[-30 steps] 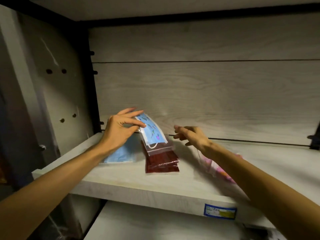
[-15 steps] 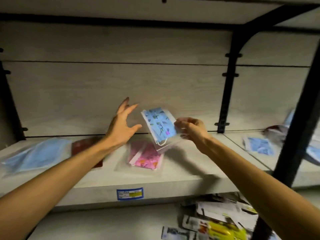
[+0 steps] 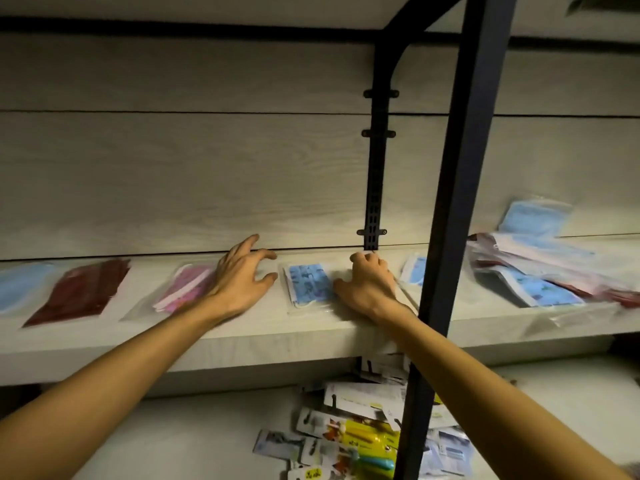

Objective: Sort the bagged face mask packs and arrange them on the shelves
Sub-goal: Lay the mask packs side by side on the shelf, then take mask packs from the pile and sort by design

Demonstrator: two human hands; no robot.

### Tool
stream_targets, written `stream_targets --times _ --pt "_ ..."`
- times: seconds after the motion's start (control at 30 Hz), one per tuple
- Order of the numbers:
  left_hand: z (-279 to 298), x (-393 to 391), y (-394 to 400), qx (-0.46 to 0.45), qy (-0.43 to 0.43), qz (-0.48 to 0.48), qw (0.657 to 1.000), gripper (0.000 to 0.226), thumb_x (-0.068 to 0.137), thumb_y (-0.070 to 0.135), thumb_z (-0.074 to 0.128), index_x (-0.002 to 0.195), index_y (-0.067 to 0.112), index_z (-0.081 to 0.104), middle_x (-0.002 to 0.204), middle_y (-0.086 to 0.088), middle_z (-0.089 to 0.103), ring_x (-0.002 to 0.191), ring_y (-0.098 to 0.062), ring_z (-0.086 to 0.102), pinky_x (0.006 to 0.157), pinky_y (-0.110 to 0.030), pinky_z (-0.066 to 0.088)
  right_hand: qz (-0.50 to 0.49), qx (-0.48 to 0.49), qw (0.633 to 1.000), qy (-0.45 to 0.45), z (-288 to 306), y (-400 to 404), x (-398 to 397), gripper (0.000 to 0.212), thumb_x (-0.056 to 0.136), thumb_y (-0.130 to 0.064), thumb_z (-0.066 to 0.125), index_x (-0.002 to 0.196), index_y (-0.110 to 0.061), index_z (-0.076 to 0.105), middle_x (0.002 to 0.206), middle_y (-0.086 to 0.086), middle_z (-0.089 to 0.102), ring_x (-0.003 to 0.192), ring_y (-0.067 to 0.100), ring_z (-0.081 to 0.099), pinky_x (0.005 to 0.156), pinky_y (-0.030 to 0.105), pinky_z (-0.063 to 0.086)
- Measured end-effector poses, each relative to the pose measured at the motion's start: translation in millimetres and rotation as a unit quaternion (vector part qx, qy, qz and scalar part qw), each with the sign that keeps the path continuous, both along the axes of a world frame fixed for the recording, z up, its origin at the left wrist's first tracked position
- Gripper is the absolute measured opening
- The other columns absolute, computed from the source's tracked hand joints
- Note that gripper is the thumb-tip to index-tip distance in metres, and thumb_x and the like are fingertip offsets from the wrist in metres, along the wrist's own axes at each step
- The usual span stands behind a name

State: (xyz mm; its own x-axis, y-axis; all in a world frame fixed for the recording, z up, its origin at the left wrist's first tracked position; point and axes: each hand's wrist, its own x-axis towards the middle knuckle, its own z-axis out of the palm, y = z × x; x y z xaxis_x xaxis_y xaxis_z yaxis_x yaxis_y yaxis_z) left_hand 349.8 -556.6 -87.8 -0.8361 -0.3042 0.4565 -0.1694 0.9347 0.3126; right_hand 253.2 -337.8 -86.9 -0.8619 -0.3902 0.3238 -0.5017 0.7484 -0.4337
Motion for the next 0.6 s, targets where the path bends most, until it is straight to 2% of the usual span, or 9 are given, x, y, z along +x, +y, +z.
stream_targets --times 0.13,0.27,0.4,0.5,0.6 --pt "6 16 20 -0.021 -0.019 0.026 0.999 0.041 0.098 0.04 0.058 0.138 0.03 0.055 0.166 -0.003 0.022 0.151 -0.027 0.023 0.12 -0.045 0.022 0.068 -0.024 0.997 0.033 0 10 7 0.049 0.096 -0.044 0.055 0.132 -0.011 0.053 0.132 0.014 0.05 0.122 0.031 0.044 0.1 0.043 0.042" --pt "13 39 40 -0.05 -0.027 0.04 0.998 0.041 0.101 0.043 0.051 0.139 0.028 0.054 0.166 -0.002 0.024 0.15 -0.026 0.025 0.12 -0.043 0.022 0.122 0.034 0.987 0.099 -3 29 21 0.05 0.099 -0.049 0.047 0.137 -0.016 0.048 0.135 0.007 0.047 0.128 0.026 0.038 0.106 0.04 0.037" --pt "18 66 68 -0.079 -0.053 0.046 0.994 0.041 0.102 0.046 0.047 0.139 0.027 0.054 0.164 -0.004 0.026 0.149 -0.025 0.028 0.119 -0.04 0.023 0.178 0.034 0.982 0.055 -8 63 44 0.057 0.102 -0.05 0.043 0.146 -0.014 0.038 0.148 0.011 0.04 0.14 0.029 0.033 0.117 0.045 0.031" --pt "17 90 97 -0.093 -0.063 0.039 0.993 0.044 0.102 0.047 0.047 0.14 0.027 0.052 0.165 -0.003 0.026 0.149 -0.024 0.028 0.118 -0.041 0.024 0.217 0.044 0.974 0.049 -16 90 74 0.065 0.102 -0.047 0.046 0.155 -0.014 0.027 0.159 0.01 0.03 0.145 0.028 0.031 0.119 0.041 0.028" --pt "15 110 129 -0.109 -0.07 0.019 0.991 0.046 0.101 0.048 0.049 0.141 0.026 0.051 0.163 -0.002 0.029 0.147 -0.024 0.032 0.116 -0.039 0.03 0.232 0.043 0.97 0.05 -22 127 95 0.063 0.101 -0.042 0.053 0.155 -0.018 0.03 0.16 0.005 0.031 0.145 0.023 0.032 0.118 0.036 0.029"
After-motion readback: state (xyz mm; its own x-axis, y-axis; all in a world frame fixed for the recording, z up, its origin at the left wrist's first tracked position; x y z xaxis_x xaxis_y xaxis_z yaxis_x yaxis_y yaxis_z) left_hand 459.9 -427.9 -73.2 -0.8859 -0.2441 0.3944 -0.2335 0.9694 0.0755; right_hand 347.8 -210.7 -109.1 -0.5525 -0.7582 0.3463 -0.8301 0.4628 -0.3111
